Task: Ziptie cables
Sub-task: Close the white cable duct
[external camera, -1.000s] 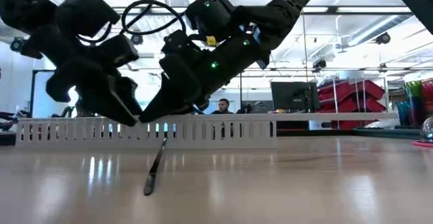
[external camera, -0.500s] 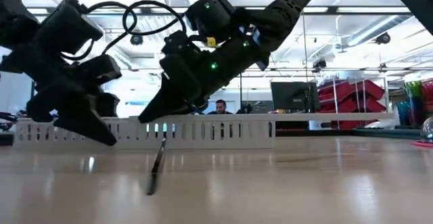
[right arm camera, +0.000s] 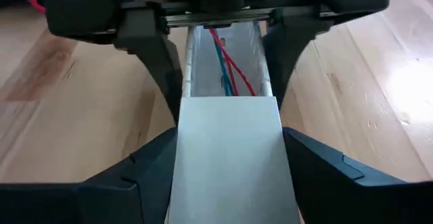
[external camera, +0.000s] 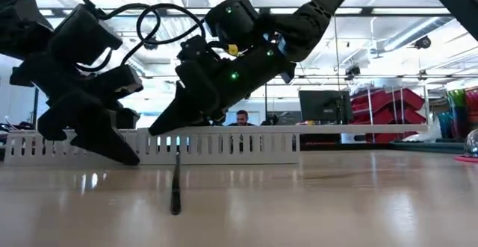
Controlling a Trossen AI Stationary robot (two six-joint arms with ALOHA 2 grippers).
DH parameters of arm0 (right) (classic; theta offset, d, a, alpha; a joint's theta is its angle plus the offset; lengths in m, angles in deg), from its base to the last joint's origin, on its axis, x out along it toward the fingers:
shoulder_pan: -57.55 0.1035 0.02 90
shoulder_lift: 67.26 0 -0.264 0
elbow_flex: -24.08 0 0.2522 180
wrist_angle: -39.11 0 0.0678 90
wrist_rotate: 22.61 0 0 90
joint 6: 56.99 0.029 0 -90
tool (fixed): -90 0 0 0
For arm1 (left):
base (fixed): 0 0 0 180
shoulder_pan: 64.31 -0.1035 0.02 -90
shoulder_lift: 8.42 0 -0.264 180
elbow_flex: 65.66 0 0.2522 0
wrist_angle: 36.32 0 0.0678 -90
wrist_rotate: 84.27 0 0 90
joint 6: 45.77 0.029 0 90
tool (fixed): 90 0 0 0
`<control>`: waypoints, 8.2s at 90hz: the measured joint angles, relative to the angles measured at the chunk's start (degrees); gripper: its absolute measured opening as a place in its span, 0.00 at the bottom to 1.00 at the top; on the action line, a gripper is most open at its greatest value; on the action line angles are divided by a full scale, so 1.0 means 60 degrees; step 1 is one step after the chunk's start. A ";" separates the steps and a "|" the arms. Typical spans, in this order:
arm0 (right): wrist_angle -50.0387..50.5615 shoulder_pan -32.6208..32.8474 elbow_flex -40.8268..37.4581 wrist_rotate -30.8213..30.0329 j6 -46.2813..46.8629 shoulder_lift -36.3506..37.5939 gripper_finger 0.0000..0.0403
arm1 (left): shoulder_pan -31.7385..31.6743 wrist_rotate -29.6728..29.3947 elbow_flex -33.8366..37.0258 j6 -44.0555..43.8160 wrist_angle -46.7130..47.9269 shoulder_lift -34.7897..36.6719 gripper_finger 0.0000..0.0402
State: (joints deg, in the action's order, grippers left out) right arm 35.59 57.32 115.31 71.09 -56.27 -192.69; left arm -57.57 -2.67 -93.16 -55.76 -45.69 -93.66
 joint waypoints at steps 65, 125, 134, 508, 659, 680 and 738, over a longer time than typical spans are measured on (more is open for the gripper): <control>0.1108 -0.0039 0.2637 0.0266 -0.0157 -0.1563 0.55 | 0.0010 0.0218 -0.0109 0.0485 0.0498 0.0569 0.60; 0.1188 -0.0091 0.2454 0.0204 -0.0066 -0.1472 0.56 | 0.0060 0.0050 0.0131 -0.0175 0.4742 0.5127 0.86; 0.1216 -0.0095 0.2448 0.0204 -0.0085 -0.1453 0.55 | 0.0055 0.0000 0.0069 -0.0603 0.4596 0.4753 0.86; 0.1862 -0.0029 0.2620 0.0440 -0.0230 -0.0984 0.75 | 0.0368 -0.0711 -0.1050 -0.1949 0.1592 0.0999 0.69; 0.1207 0.0480 -0.2935 0.2129 -0.0384 0.4863 0.62 | 0.0914 -0.0177 -0.1529 -0.1625 0.3598 0.0772 0.48; 0.1433 0.0525 -0.4028 0.1158 -0.0575 0.5963 0.50 | 0.0772 -0.0367 -0.1769 -0.1517 0.1491 -0.0509 0.60; 0.0961 0.0124 -0.4038 0.0321 -0.0970 0.3736 0.71 | 0.0528 -0.0502 -0.3177 -0.0995 0.1172 -0.2391 0.57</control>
State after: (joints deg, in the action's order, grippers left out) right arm 41.36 58.07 91.08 73.02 -62.09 -170.28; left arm -54.40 -5.68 -112.22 -61.73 -38.66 -108.00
